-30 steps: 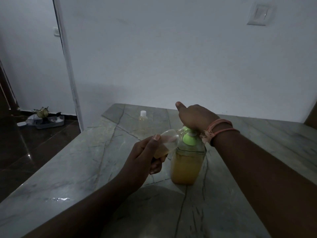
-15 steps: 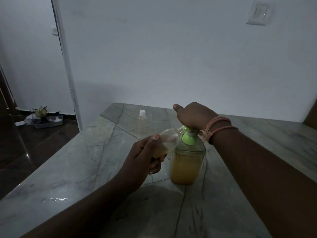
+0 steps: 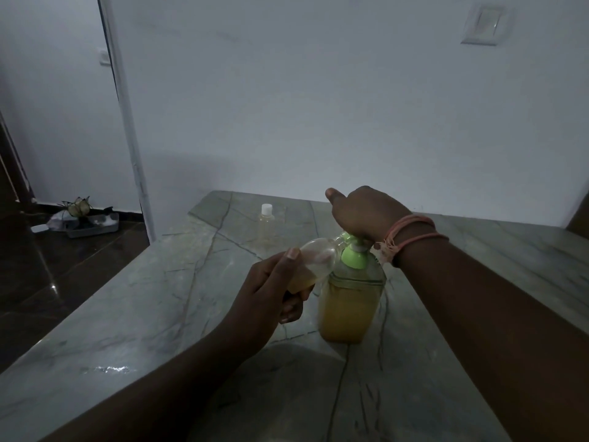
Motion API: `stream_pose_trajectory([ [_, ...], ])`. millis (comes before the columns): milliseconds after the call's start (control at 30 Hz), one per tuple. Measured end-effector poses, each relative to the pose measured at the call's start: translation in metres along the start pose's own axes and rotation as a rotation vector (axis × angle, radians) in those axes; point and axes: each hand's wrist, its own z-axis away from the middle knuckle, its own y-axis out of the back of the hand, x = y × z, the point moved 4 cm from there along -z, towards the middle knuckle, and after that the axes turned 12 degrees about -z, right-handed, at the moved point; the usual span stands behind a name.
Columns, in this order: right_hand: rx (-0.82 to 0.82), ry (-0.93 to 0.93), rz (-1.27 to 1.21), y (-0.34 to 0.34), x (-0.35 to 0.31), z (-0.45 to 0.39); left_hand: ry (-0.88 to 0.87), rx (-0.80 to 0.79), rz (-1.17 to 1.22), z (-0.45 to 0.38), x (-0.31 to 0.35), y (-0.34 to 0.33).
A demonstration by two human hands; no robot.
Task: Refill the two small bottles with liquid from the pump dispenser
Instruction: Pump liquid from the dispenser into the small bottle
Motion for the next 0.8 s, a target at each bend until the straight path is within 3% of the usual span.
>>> stream_pose_trajectory([
  [400, 0.003, -0.001, 0.071, 0.000, 0.002, -0.005, 0.001, 0.005, -0.012, 0.001, 0.002, -0.001],
  [800, -0.023, 0.007, -0.043, -0.002, 0.001, 0.003, -0.006, -0.002, 0.020, 0.000, -0.001, -0.002],
])
